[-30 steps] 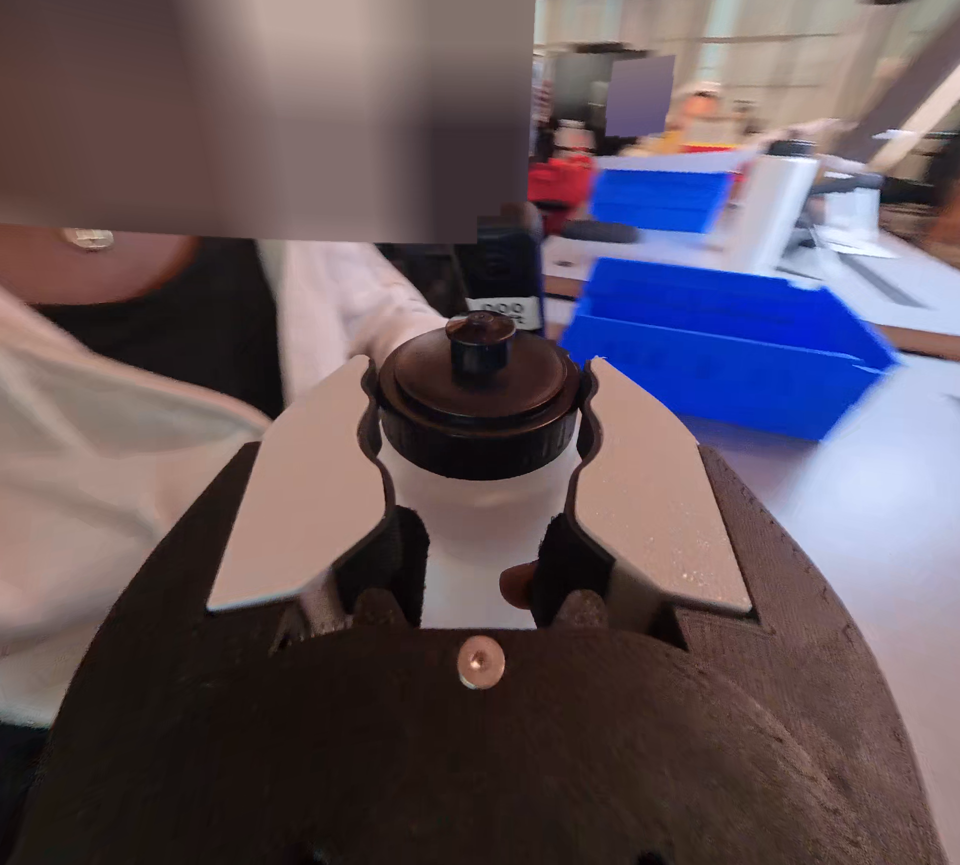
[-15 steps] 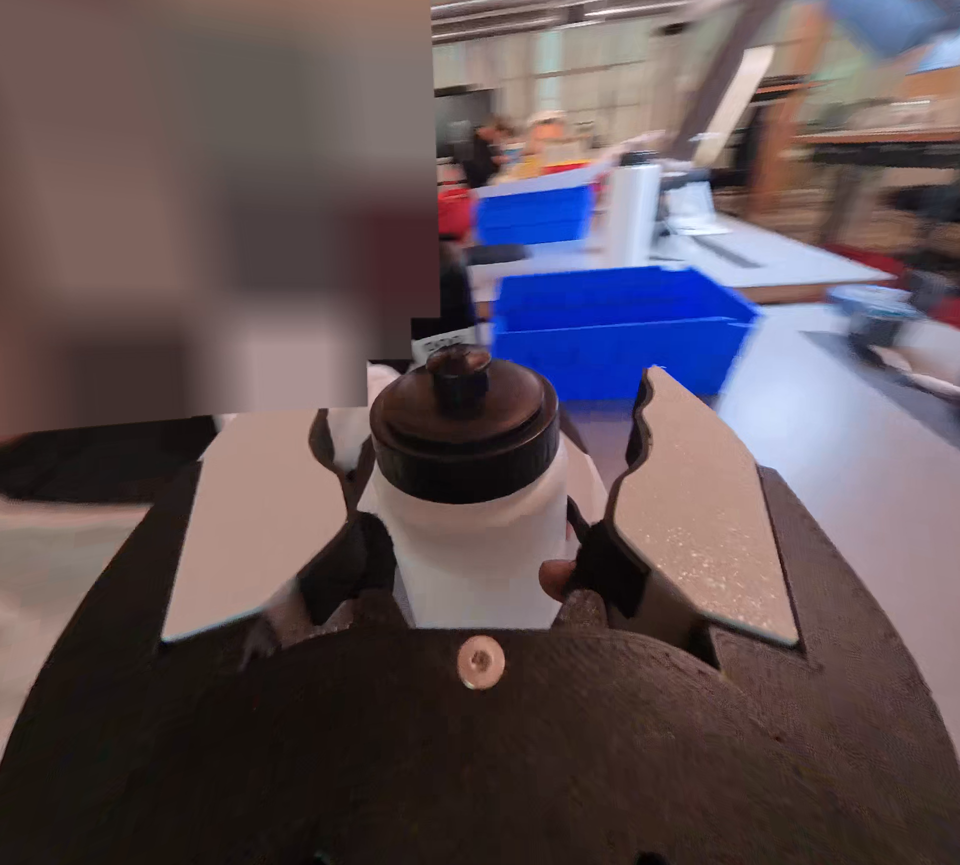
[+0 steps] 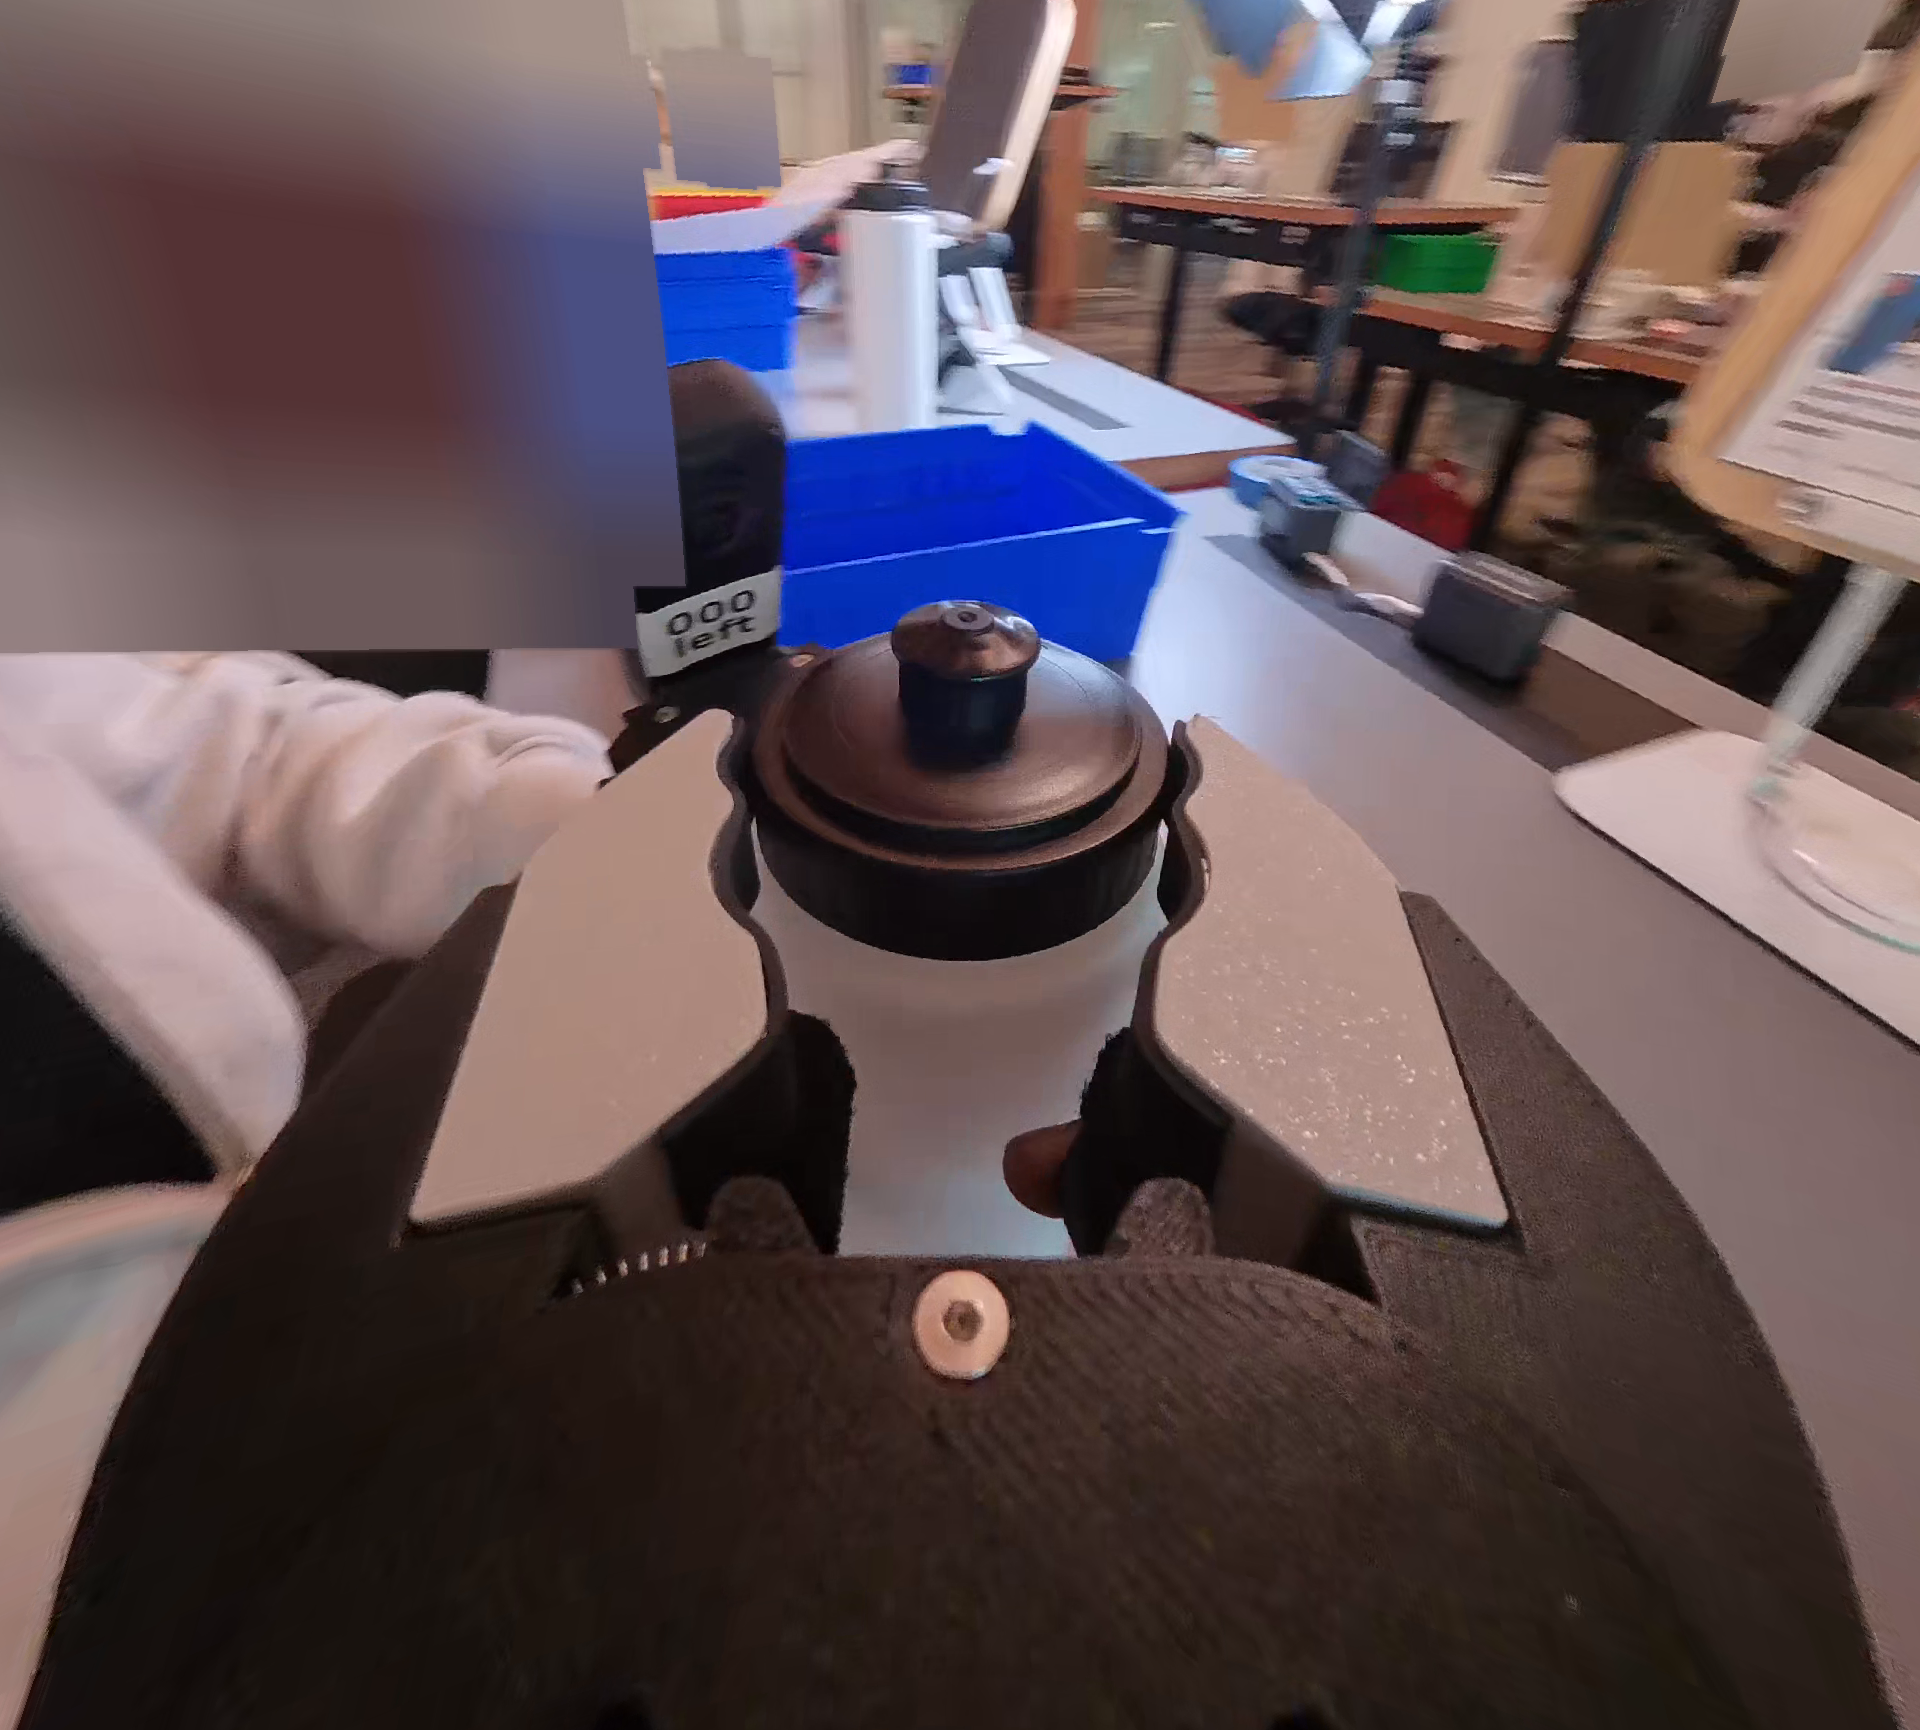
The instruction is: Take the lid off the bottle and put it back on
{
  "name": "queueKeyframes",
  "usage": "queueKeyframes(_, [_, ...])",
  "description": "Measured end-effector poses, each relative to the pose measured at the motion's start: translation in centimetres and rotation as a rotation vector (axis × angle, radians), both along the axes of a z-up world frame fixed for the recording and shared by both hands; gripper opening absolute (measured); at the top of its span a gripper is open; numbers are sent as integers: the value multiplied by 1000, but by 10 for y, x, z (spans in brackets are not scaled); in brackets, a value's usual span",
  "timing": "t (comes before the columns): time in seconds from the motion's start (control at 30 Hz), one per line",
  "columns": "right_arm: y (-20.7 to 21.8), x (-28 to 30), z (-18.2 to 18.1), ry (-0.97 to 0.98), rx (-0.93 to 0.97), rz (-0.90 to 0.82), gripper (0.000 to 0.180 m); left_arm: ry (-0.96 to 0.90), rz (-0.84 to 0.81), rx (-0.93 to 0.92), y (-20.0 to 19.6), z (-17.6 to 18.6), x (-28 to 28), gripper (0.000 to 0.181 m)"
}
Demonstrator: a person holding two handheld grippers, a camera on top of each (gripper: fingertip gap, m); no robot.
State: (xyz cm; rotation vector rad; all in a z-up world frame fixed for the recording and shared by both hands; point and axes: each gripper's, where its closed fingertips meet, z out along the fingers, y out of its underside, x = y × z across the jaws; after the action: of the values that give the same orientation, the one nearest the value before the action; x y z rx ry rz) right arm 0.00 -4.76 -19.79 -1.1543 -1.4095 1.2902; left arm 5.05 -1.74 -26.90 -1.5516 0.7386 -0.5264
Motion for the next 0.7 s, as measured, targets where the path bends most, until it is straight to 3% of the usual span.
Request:
queueKeyframes(0.27, [-15,16,4,107,-70,773,76,-2,-33,0,-3,0,6,98])
queueKeyframes(0.37, [-16,16,5,108,-129,943,76,-19,-26,-6,-2,0,3,98])
queueKeyframes(0.47, [-14,8,3,51,-152,888,83,-22,-20,-9,-1,0,0,98])
queueKeyframes(0.53, [-6,5,8,52,-180,737,98,-14,-18,-8,-1,0,2,98])
queueKeyframes(0.7, [0,16,12,33,-281,365,99,-10,-11,-7,-1,0,2,98])
